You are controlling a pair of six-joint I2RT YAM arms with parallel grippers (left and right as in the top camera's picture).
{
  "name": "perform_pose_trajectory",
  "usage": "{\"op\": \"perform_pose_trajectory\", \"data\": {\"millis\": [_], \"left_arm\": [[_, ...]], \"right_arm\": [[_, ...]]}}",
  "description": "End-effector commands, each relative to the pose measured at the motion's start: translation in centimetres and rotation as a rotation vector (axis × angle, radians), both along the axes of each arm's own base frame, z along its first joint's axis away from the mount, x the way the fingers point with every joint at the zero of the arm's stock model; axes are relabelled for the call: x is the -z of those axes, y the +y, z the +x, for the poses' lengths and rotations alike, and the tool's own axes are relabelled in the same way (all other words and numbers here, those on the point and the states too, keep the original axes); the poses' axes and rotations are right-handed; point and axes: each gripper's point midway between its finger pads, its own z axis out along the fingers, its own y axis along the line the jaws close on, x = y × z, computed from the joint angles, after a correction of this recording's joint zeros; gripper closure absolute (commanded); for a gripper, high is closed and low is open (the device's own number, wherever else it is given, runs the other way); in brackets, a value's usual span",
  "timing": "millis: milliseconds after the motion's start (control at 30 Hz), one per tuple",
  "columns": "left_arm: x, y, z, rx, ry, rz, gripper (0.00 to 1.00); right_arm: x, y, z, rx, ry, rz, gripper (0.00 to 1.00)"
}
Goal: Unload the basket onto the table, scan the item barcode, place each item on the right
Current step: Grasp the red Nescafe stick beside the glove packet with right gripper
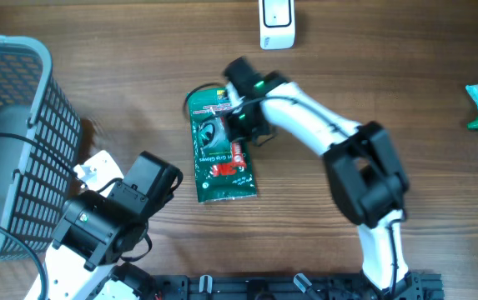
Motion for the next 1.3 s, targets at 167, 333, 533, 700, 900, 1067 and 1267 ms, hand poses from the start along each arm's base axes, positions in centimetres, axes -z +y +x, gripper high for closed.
{"op": "perform_pose_trajectory", "data": {"millis": [167,333,533,700,900,1067,1267], "left_arm": [[-0.2,0.2,0.1,-0.002,-0.011,0.006,0.00],[-0.2,0.2,0.1,-0.002,-0.011,0.005,0.00],[-0.2,0.2,0.1,-0.002,-0.011,0.006,0.00],[-0.2,0.2,0.1,-0.002,-0.011,0.006,0.00],[-0.2,0.2,0.1,-0.002,-0.011,0.006,0.00],[-0.2,0.2,0.1,-0.002,-0.011,0.006,0.00],[-0.2,0.2,0.1,-0.002,-0.011,0.006,0.00]], "right_arm": [[-8.6,-3.3,-2.4,0.181,0.489,0.467,0.96],[-8.8,-5.9,-2.1,0.381,0.635,0.412,0.95],[-4.9,-8.8,0.0,0.361,0.415,0.202,0.94],[-3.2,-8.9,1.9,-0.003,0.089,0.146,0.87],[-1.6,-8.1,3.8,-0.055,-0.082,-0.039,0.14],[-1.3,-7.9,3.8,0.009,-0.087,-0.110,0.30],[0.5,-8.6,2.3,0.138,-0.125,-0.367,0.40]]}}
